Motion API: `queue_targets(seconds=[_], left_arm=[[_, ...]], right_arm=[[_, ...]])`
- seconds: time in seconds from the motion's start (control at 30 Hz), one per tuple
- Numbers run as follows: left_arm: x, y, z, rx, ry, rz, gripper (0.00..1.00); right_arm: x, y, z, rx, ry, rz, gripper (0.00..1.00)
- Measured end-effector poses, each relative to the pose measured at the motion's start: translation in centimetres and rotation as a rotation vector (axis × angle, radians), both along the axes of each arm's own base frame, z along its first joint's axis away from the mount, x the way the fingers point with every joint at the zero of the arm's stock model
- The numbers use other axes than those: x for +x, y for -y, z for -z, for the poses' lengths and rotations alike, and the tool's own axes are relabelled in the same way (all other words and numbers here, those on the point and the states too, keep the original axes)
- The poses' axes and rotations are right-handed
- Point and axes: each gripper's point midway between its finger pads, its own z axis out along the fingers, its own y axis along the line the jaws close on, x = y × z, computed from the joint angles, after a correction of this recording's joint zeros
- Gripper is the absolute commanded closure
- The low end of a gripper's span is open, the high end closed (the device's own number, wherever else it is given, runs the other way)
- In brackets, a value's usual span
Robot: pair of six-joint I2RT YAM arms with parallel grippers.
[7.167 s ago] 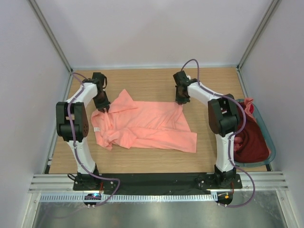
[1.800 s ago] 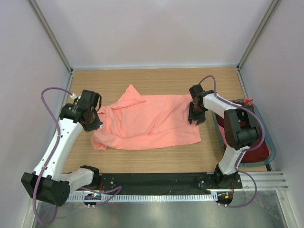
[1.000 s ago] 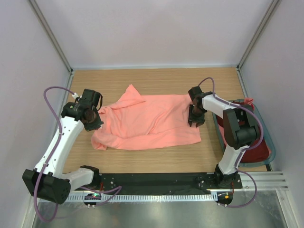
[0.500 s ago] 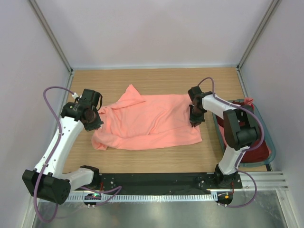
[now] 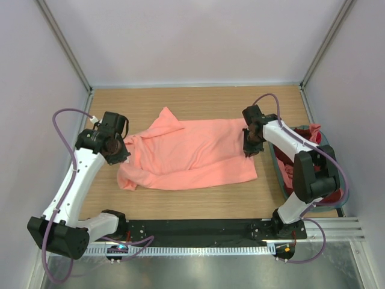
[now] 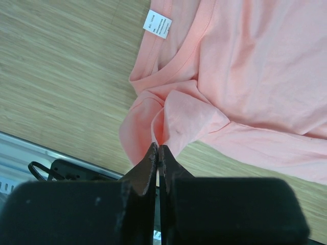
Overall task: Fold and stack the t-shirts
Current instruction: Flatten the tshirt out
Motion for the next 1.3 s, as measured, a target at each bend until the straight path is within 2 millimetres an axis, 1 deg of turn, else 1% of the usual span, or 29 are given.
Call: queue_targets(seconds=[0.1,0.17,0.23,0.33,0.43,0.5,0.57,0.63,0.67,0.7,0.77,0.83,0.87,0.97,1.03,1.1,1.17,1.2,1.23,1.3], left_arm=[[0.1,0.1,-0.4,-0.004,0.012,0.001,1.00],[0.3,0.1,-1.0,-0.013,0.038,0.002,1.00],[0.3,0.2,-2.1,-0.024,0.081,0.003,1.00],[0.5,0.2,-4.6,-0.047,0.176,0.002,1.00],[1.1,0.2,-8.3,-0.069,0.307,-0.001,1.00],[1.9,-0.1,-11.3,-0.070,0.406,-0.008,1.00],[2.8,-0.5,-14.5,-0.055,0.501,-0.014,1.00],[3.9,-0.9,-18.2,-0.036,0.599,-0.017,1.00],[5.2,-1.1,-21.1,-0.017,0.675,-0.021,1.00],[5.5,-1.1,-22.0,-0.015,0.699,-0.023,1.00],[6.9,-1.6,-25.9,0.022,0.788,-0.032,1.00],[8.6,-1.6,-29.5,0.051,0.871,-0.035,1.00],[9.3,-1.6,-31.0,0.056,0.903,-0.034,1.00],[11.1,-1.1,-34.6,0.065,0.990,-0.014,1.00],[12.0,-0.7,-37.0,0.064,1.059,0.004,1.00],[12.2,-0.4,-38.9,0.063,1.119,0.027,0.99],[11.7,-0.1,-40.5,0.058,1.182,0.056,1.00],[11.2,0.0,-41.3,0.055,1.216,0.076,0.99],[10.5,0.2,-42.2,0.048,1.251,0.093,0.99],[8.4,0.4,-44.5,0.035,1.331,0.133,1.00]], right_arm=[[0.0,-0.3,-0.5,0.019,0.015,-0.010,0.99],[0.2,-0.5,-1.2,0.038,0.041,-0.025,0.99],[0.6,-1.0,-2.7,0.069,0.101,-0.041,0.99],[2.1,-1.7,-6.3,0.124,0.262,-0.058,0.99],[4.0,-2.1,-10.6,0.166,0.432,-0.065,0.99],[5.7,-2.0,-13.3,0.163,0.526,-0.059,0.99],[8.1,-1.6,-16.6,0.152,0.649,-0.049,0.99],[10.2,-1.2,-19.6,0.136,0.746,-0.039,0.99],[11.4,-1.1,-21.4,0.129,0.798,-0.032,0.99],[12.7,-1.0,-23.4,0.125,0.850,-0.024,0.99],[15.2,-0.9,-27.6,0.125,0.966,-0.013,0.99],[17.1,-0.7,-31.7,0.129,1.070,0.007,0.99],[17.7,-0.6,-33.6,0.132,1.115,0.015,0.99],[18.3,-0.6,-38.4,0.152,1.226,0.021,0.99],[18.0,-0.6,-41.6,0.169,1.301,0.023,0.99],[17.3,-0.4,-44.6,0.188,1.376,0.026,0.99],[16.3,-0.3,-46.8,0.204,1.431,0.022,0.99],[15.8,-0.3,-47.7,0.211,1.452,0.018,0.99],[15.2,-0.3,-48.7,0.221,1.476,0.010,0.99],[13.6,-0.3,-50.7,0.241,1.527,-0.003,0.99]])
